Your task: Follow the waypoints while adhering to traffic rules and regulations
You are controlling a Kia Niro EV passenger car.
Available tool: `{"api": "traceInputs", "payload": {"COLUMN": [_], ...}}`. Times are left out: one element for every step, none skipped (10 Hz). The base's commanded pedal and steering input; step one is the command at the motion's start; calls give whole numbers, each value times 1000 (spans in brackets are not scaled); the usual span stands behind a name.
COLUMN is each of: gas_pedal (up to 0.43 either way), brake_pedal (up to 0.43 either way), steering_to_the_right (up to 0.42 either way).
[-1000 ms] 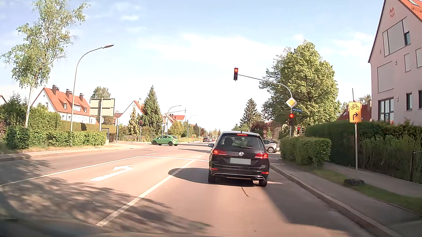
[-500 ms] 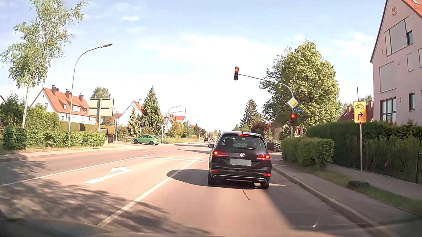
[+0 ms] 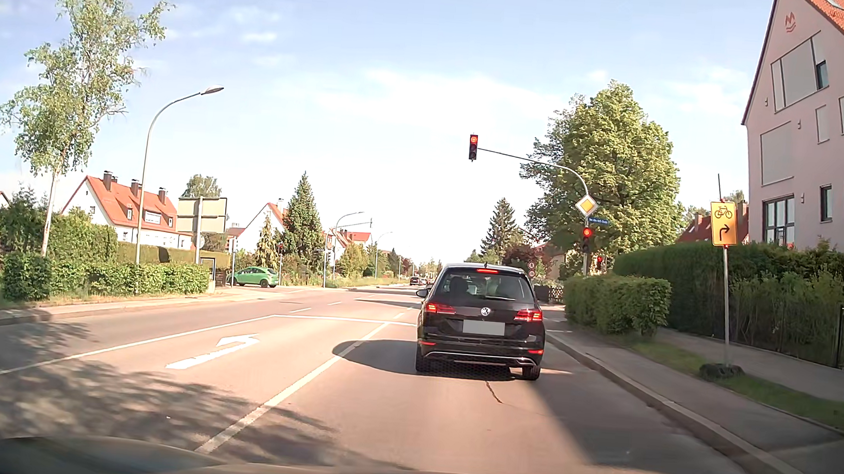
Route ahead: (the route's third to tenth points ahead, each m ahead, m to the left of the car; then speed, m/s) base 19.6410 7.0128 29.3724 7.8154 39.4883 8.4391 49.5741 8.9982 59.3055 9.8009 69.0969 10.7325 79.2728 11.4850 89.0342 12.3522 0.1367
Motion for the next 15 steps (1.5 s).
{"api": "traceInputs", "payload": {"gas_pedal": [0,0,0,0,0,0,0,0,0,0,0,0,0,0,0], "brake_pedal": [207,213,213,213,213,213,213,213,213,213,220,220,220,220,220], "steering_to_the_right": [-14,-14,-14,-14,-14,-14,-14,-14,-14,-14,-14,-14,-14,-14,-14]}}
